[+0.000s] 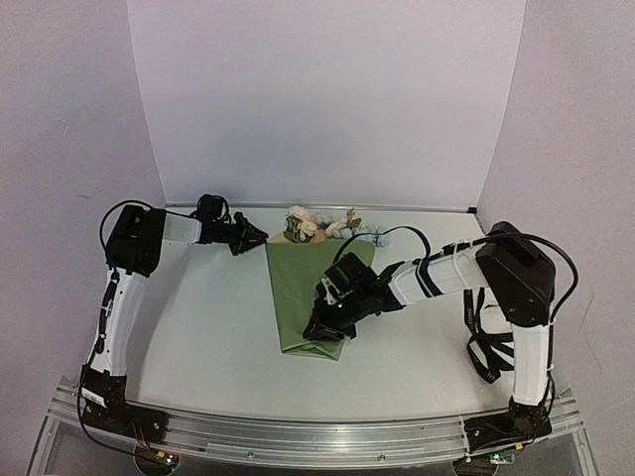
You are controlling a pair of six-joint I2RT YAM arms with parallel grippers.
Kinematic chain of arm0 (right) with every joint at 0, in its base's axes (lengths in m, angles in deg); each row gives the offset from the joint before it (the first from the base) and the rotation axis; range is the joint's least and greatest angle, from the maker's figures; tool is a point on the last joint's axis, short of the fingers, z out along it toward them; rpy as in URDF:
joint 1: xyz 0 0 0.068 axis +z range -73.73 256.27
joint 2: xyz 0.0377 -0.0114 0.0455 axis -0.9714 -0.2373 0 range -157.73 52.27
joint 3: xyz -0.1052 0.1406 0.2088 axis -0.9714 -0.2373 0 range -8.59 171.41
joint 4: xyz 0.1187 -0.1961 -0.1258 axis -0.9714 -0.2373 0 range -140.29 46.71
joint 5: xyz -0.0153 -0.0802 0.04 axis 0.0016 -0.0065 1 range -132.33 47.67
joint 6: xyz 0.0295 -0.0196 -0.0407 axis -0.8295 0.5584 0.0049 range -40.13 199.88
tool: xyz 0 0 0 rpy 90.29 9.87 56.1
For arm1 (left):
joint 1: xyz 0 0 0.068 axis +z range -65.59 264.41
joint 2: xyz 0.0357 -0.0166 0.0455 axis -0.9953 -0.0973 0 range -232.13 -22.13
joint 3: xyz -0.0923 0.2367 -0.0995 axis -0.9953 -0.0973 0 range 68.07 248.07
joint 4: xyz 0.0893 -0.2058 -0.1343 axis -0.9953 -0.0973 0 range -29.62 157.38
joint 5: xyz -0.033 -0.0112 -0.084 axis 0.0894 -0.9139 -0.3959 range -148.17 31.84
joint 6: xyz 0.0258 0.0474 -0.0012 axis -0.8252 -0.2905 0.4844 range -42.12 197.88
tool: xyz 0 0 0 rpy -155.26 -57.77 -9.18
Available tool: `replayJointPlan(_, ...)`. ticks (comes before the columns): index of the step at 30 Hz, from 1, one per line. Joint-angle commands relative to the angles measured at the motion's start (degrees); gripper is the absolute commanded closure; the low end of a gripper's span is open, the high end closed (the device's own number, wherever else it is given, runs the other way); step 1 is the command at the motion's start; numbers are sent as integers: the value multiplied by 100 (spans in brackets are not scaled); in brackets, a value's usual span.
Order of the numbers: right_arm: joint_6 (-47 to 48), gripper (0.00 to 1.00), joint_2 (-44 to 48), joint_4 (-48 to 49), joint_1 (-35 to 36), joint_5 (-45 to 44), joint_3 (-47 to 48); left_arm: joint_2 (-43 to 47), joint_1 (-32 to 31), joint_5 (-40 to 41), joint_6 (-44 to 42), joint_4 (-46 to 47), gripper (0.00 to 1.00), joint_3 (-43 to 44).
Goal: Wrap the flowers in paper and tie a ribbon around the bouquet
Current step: Press the fold line on the folded wrapping paper.
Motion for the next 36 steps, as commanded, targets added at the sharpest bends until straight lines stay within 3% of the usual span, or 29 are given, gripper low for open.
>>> replayJointPlan(1,16,82,-69,-902,-34,-151,-327,-402,130,-115,164,-112,83,883)
replayJointPlan(10,-201,76,474,-992,-259,192,96,266,207,-336,-6,-31,79,1079)
replayJointPlan(14,-295,69,909,-1274,-347,249,479,891,203,-280,-137,43,78,528)
replayJointPlan(19,-27,55,1436,-2004,-500,-270,727,1907,136,-81,-326,106,77,-506)
replayJointPlan(22,90,53,1595,-2330,-641,-628,717,2487,-62,40,-380,250,76,-1389)
replayJointPlan(26,135,53,1907,-2541,-990,-1070,320,3007,-485,78,-598,214,76,-2217)
replayJointPlan(28,128,48,2317,-2653,-1247,-1467,-176,3252,-718,191,-881,-13,76,-2451)
replayJointPlan(32,152,41,3046,-3054,-1970,-2479,-1031,3493,-1297,511,-1294,-441,74,-2689)
replayJointPlan(36,250,40,3354,-3347,-2678,-3054,-1487,3613,-1618,515,-1315,-452,74,-2912)
